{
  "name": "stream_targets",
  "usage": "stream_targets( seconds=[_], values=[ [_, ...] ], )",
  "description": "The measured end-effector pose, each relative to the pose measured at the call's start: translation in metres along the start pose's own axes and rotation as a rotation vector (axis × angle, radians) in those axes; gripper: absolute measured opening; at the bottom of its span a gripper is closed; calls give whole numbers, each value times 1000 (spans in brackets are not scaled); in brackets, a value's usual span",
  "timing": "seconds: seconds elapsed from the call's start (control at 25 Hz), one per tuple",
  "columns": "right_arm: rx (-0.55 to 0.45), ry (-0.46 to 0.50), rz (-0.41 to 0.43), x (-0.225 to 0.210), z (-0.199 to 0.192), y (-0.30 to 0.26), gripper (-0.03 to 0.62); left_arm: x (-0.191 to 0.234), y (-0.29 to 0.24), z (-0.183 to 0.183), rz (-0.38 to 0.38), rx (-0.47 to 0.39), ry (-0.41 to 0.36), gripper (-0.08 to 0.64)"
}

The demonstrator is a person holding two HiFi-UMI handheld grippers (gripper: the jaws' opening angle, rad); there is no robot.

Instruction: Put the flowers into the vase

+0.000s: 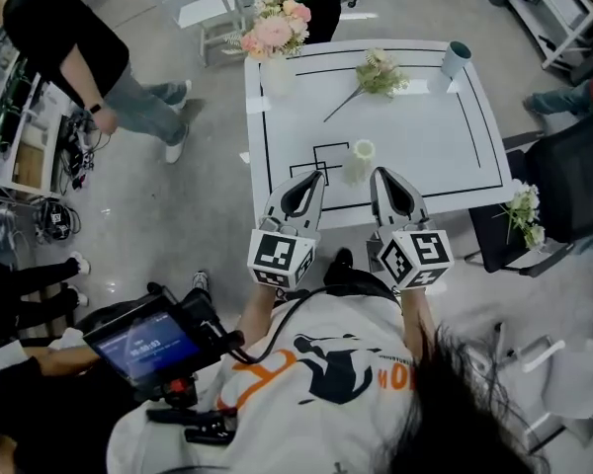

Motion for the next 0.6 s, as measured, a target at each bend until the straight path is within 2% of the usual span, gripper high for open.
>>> stream_targets(
  seconds=[0.28, 0.6],
  values=[
    [8, -20, 13, -41, 17, -23, 11, 5, -36, 9, 53, 12, -1, 9],
    [31, -62, 10, -68, 16, -39, 11, 13, -51, 4, 91, 58, -2, 9]
  ],
)
Point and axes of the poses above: the fingertips, and each gripper's own axes: y backward along the fingers, x to its left, z out of its top, the point moved 8 cm from there along y, backward along the fingers, and after that the axes turned 1 degree about x, right-handed, at the moved point
